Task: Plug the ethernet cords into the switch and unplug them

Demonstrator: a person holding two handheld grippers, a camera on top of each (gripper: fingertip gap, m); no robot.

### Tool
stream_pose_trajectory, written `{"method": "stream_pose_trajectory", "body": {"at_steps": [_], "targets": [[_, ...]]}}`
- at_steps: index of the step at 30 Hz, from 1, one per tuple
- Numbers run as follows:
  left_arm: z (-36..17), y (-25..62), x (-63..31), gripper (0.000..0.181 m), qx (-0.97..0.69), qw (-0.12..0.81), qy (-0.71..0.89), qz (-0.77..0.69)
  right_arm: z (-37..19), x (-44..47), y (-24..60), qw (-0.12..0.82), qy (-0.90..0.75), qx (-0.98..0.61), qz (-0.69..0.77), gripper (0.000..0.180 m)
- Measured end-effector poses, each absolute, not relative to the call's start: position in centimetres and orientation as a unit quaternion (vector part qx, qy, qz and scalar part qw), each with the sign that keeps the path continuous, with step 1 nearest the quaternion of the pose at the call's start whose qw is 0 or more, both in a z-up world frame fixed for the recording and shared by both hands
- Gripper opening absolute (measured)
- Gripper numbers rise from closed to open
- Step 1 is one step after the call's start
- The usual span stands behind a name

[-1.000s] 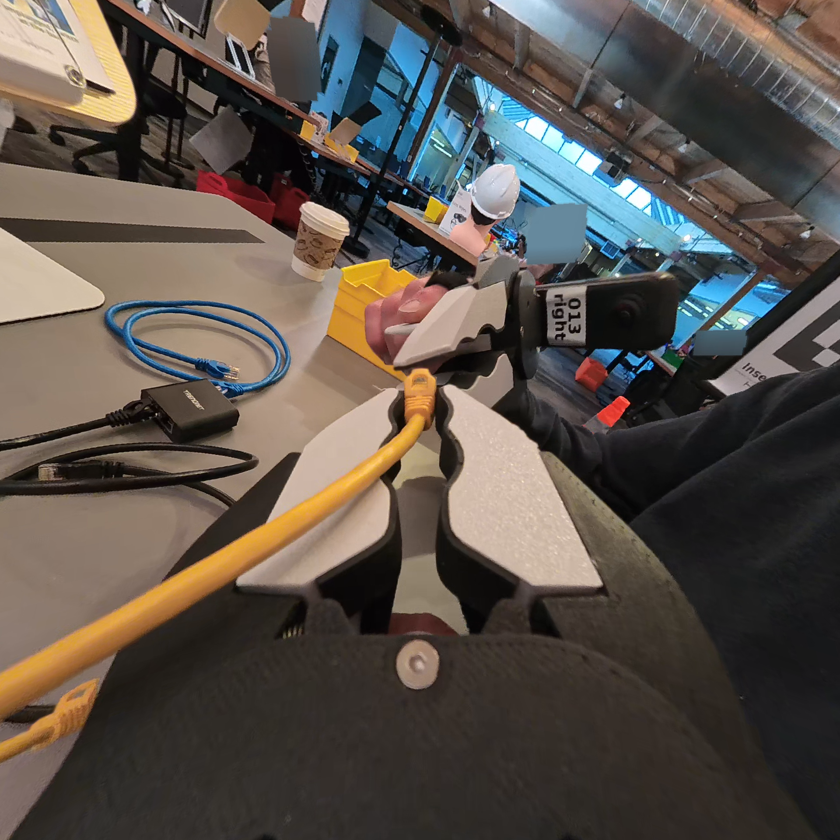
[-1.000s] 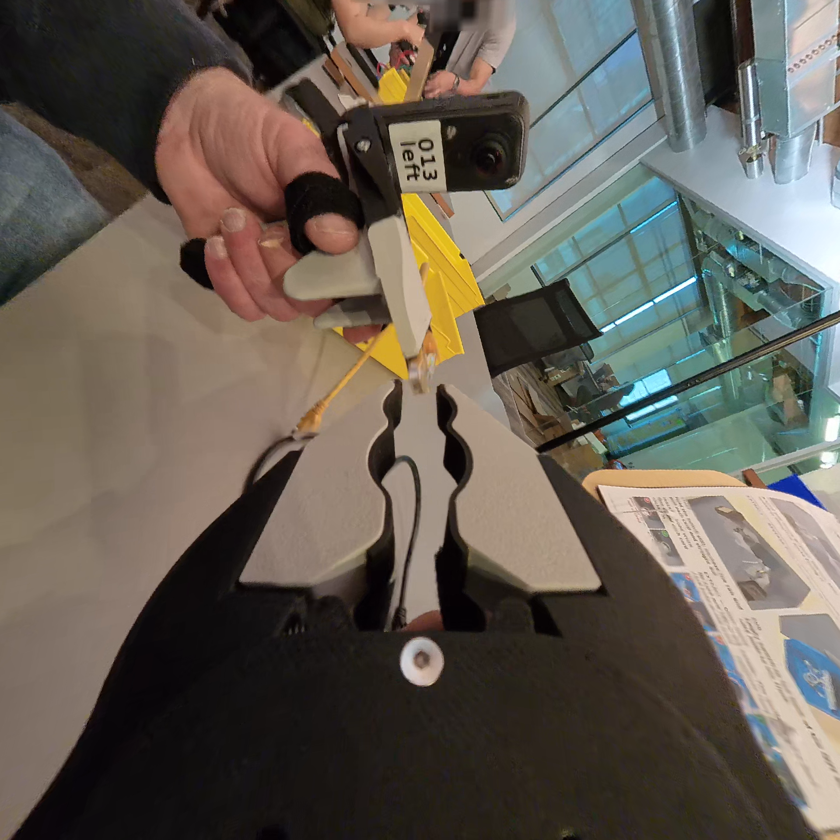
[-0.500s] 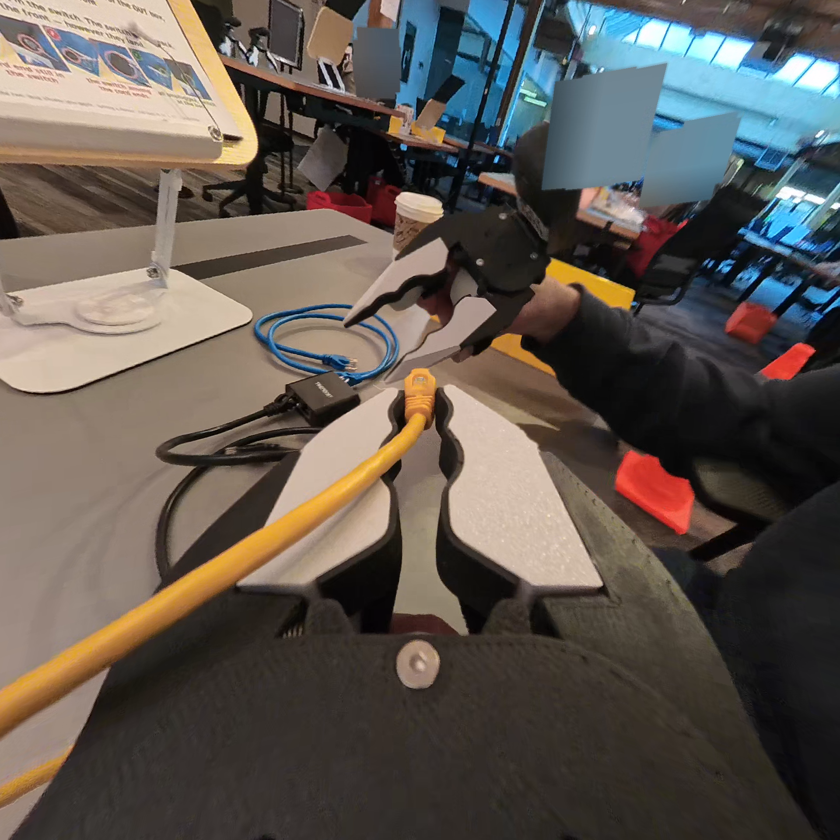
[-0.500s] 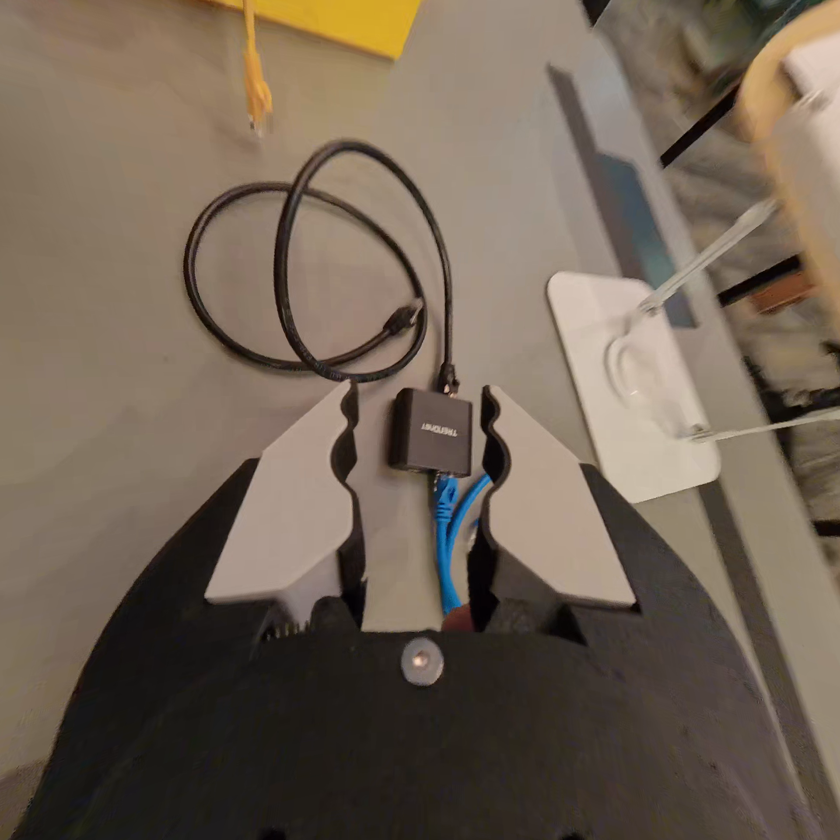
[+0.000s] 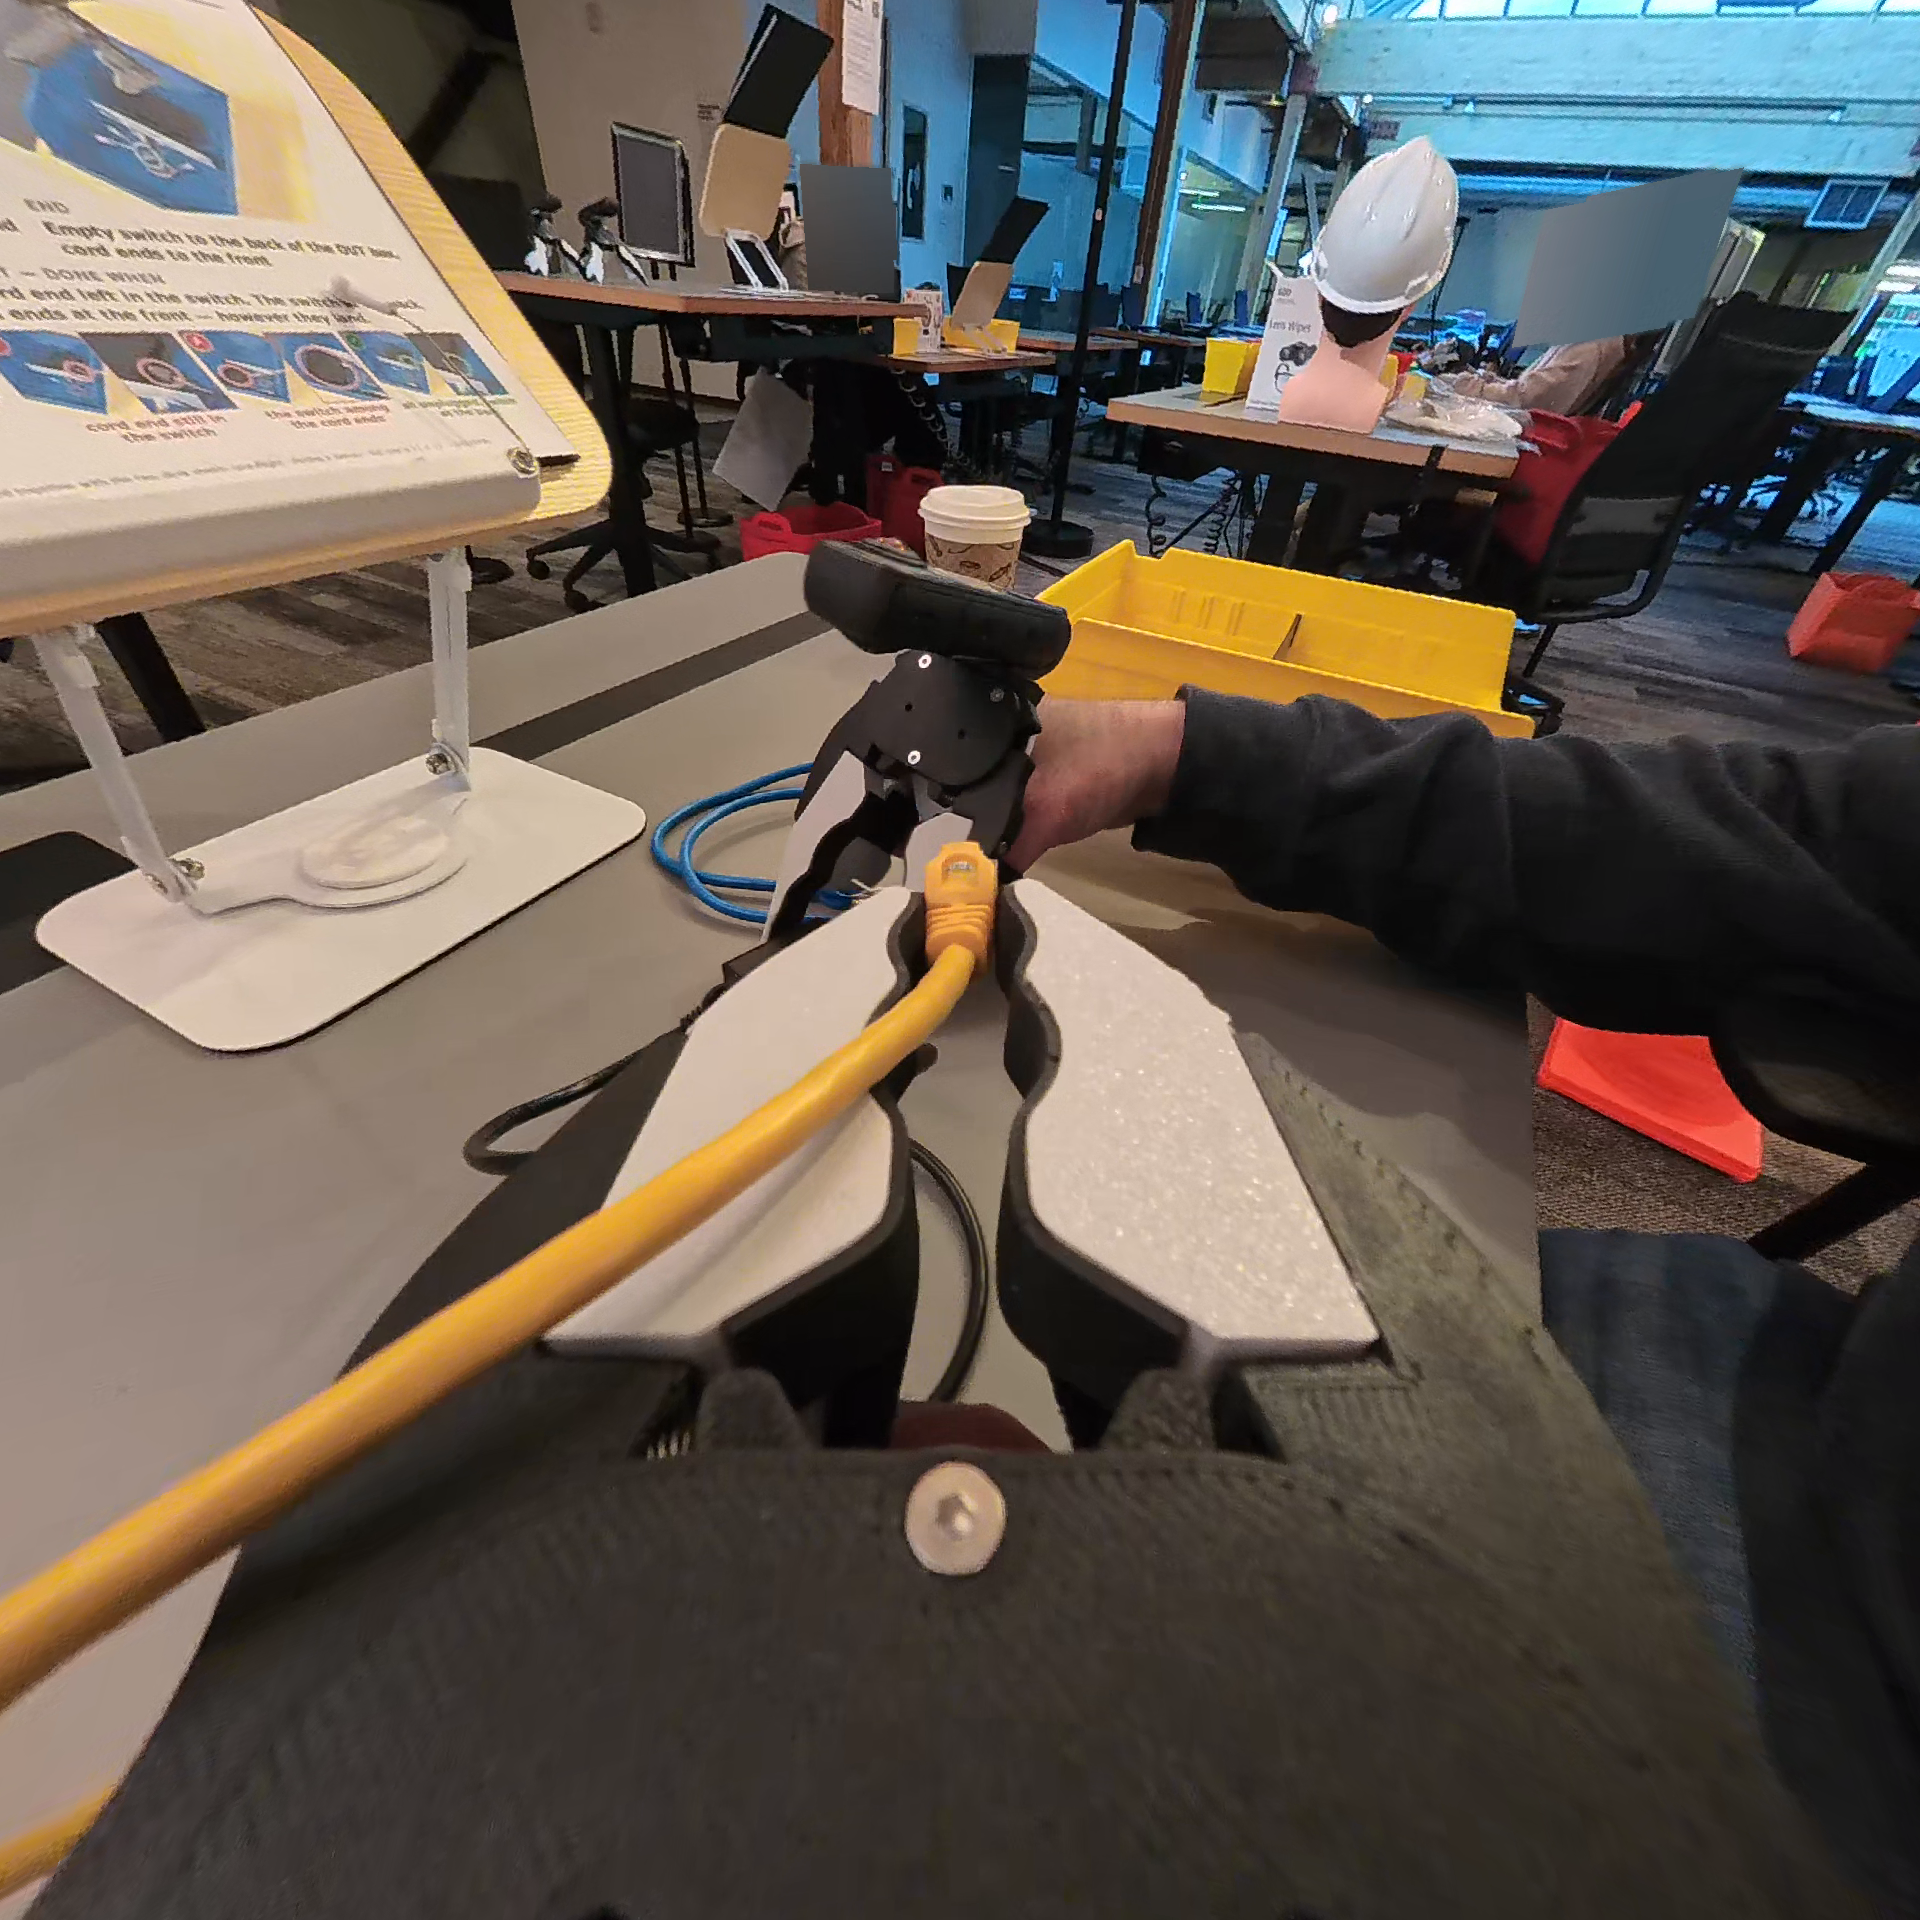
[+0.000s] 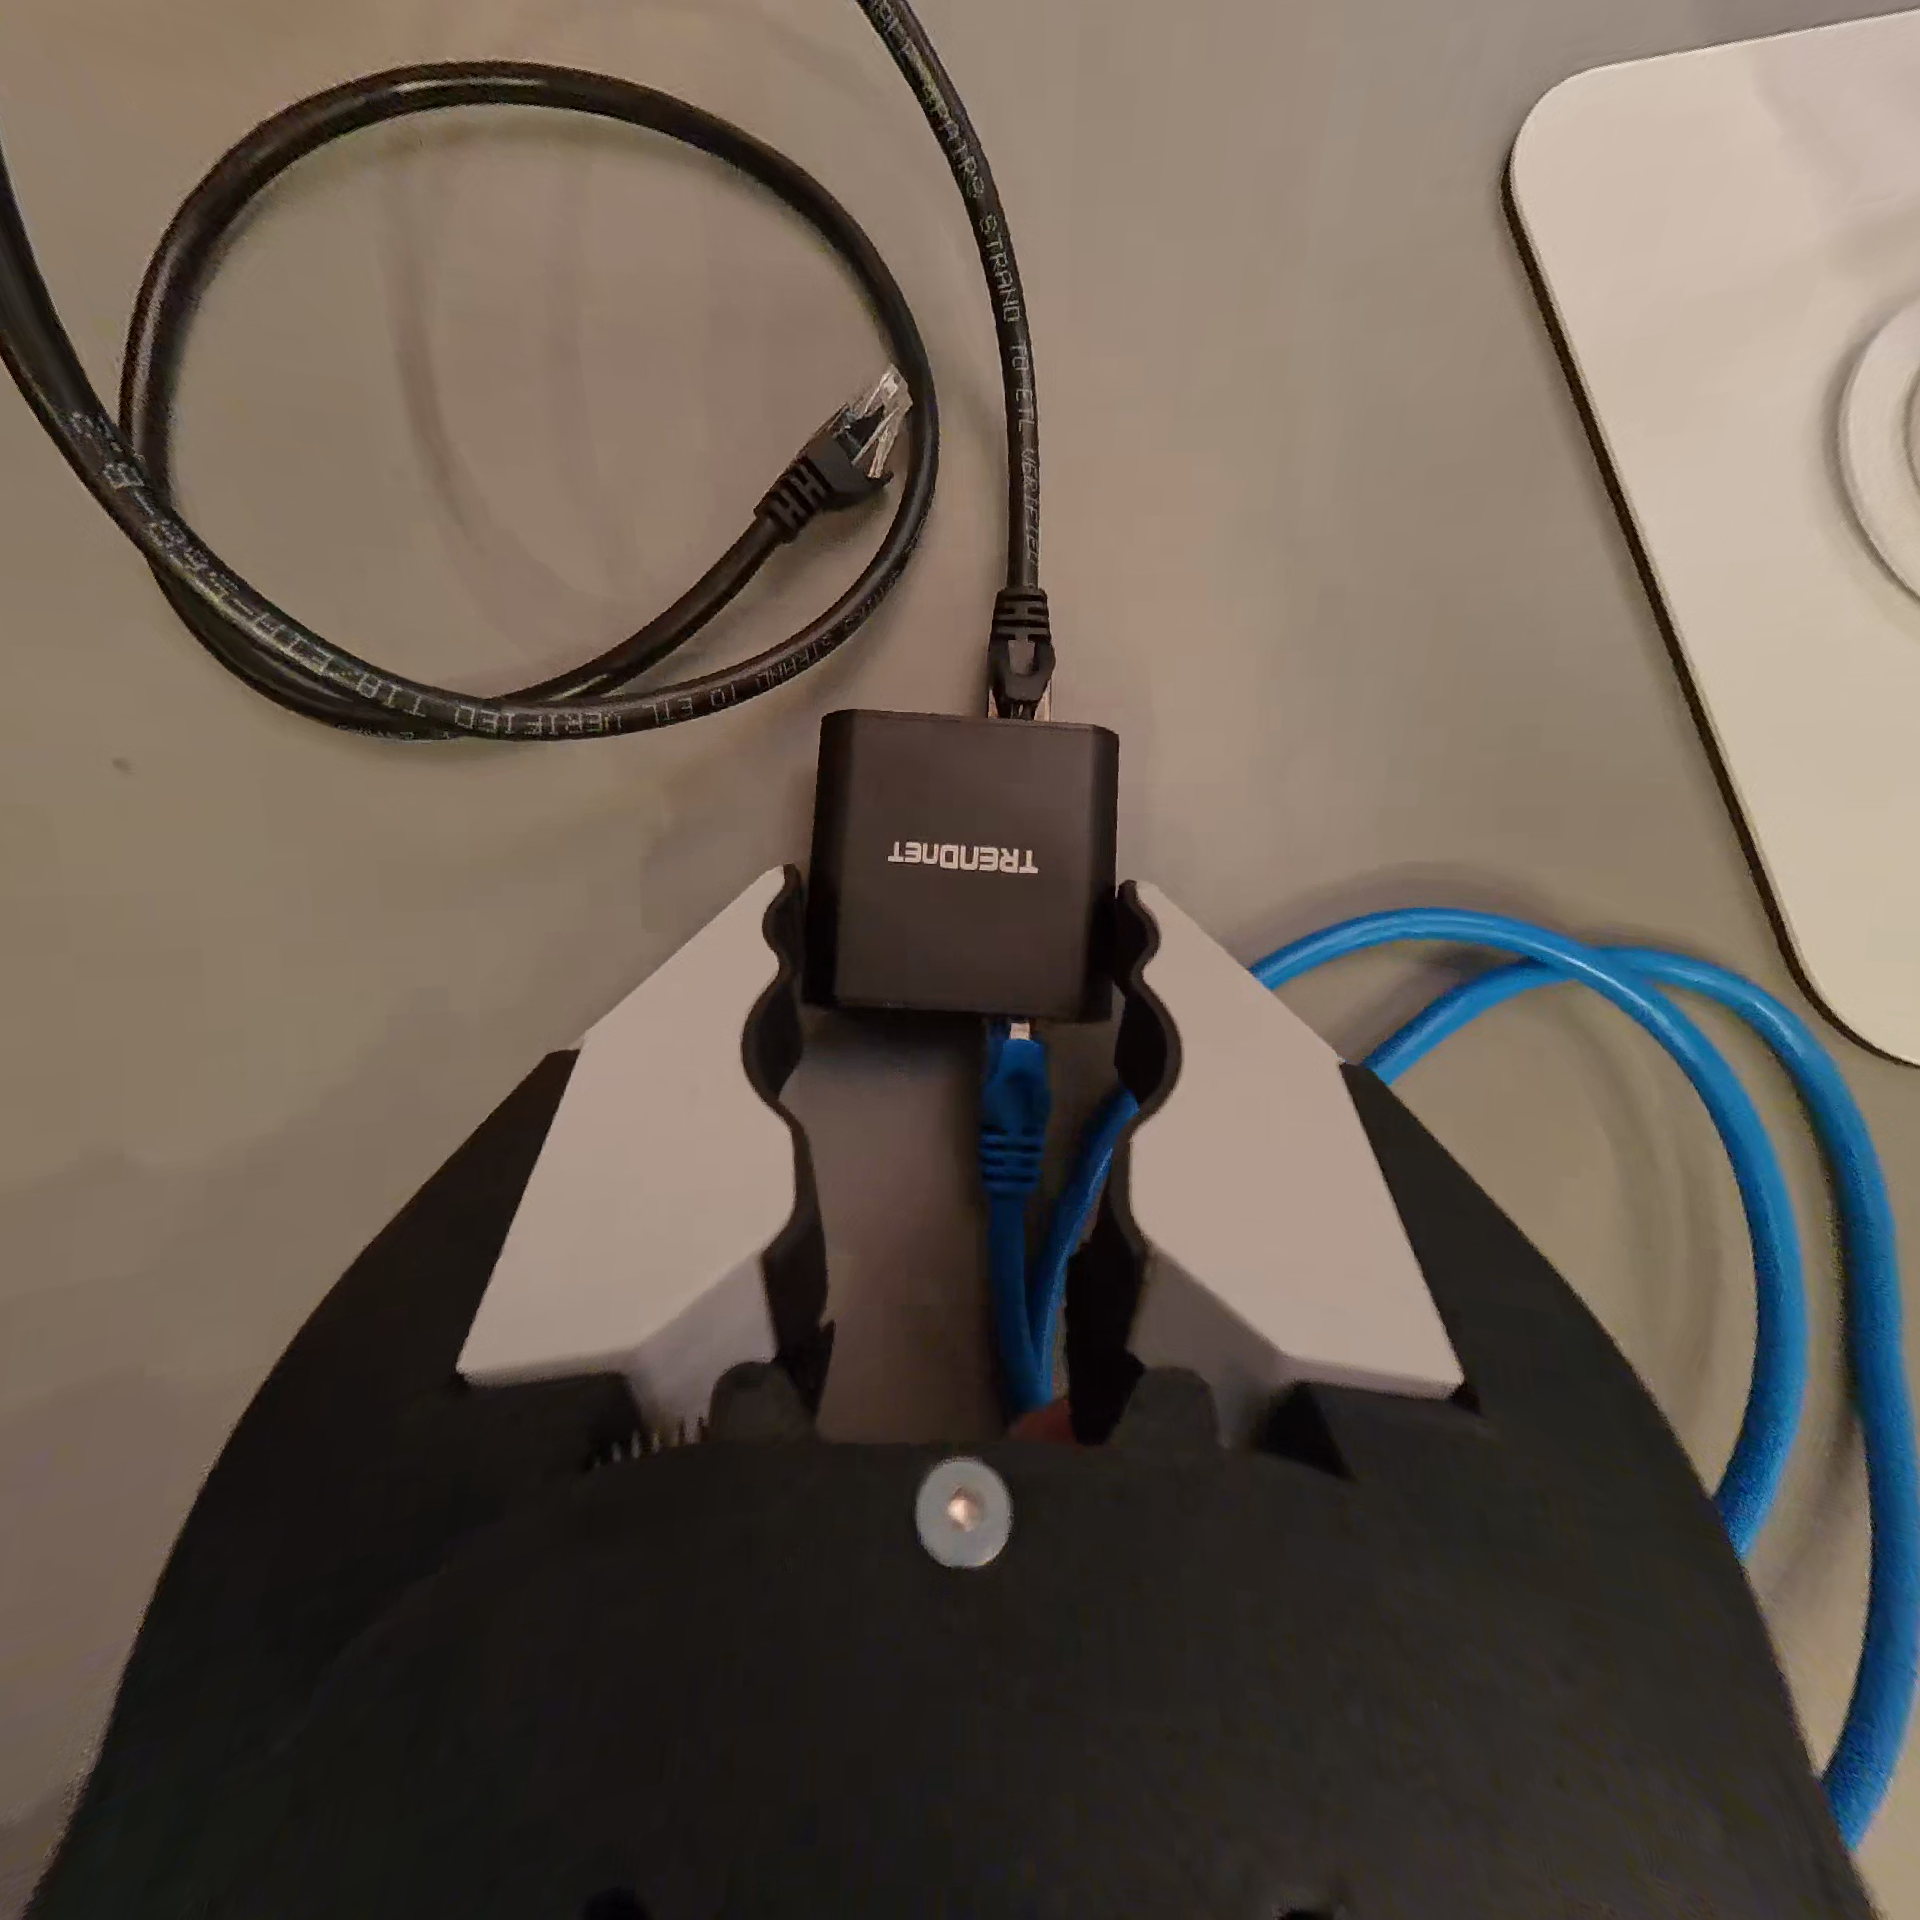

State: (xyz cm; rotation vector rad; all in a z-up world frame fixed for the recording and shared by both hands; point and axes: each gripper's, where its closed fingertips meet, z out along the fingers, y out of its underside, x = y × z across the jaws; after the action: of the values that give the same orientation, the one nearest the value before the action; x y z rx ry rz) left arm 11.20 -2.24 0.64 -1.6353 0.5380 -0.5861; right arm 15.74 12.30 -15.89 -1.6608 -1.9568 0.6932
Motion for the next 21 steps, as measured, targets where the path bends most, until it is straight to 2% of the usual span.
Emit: {"method": "stream_pose_trajectory", "body": {"at_steps": [6, 21], "targets": [[0.3, -1.6, 11.6, 0.012, -0.714, 0.604, 0.237, -0.261, -15.0, 15.6, 11.8, 0.262, -0.713, -0.584, 0.286, 0.058], [0.0, 2.2, 13.6, 0.013, -0.744, 0.573, 0.221, -0.265, -4.6, 15.0, 8.1, 0.287, -0.737, -0.488, 0.370, 0.057]]}}
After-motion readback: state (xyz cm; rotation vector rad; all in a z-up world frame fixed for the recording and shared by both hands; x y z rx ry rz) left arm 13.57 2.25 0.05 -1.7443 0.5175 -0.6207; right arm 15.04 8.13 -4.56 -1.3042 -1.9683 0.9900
